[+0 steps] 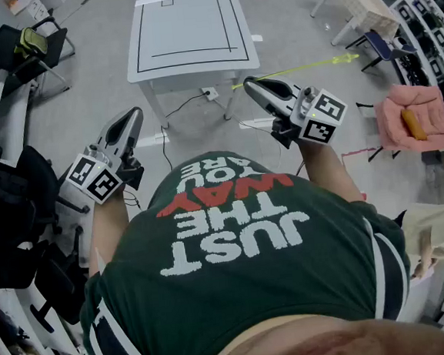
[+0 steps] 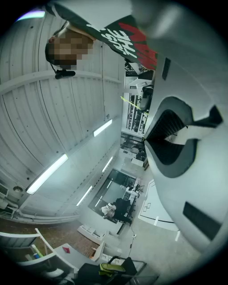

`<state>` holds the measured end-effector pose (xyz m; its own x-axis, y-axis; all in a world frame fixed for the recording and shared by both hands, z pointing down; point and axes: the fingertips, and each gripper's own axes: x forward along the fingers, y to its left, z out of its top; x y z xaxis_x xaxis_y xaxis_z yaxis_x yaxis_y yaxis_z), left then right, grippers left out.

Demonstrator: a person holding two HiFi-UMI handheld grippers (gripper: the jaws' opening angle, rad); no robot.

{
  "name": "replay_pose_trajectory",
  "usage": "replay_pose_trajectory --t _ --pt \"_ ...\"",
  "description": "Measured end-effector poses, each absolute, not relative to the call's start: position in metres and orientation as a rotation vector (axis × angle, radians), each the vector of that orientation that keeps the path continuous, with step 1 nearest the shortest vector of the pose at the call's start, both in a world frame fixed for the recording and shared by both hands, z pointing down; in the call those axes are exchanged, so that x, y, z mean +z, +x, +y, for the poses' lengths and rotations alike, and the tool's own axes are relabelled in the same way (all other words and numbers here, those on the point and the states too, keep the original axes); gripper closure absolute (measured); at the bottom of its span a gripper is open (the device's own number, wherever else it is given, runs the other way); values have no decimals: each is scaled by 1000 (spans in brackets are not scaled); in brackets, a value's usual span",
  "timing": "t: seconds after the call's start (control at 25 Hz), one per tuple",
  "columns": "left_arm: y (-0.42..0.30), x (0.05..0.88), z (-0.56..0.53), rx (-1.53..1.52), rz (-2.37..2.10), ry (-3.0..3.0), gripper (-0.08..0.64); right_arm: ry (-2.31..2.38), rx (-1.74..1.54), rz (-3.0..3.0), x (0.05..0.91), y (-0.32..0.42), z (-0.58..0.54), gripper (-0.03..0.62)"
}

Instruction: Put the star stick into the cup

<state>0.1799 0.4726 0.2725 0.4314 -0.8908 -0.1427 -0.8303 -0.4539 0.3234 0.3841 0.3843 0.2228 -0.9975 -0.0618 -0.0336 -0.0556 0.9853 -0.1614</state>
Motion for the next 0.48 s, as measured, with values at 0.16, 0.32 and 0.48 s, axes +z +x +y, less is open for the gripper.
replay_pose_trajectory --t 0.16,0.32,0.48 --pt "181 272 474 -435 -1510 2479 551 -93 -246 3090 222 385 386 549" --pt "181 272 475 -435 -1504 2479 551 -90 -245 3092 222 384 387 549" --pt "182 272 474 -436 -1499 2482 551 -83 -248 3094 222 383 386 549"
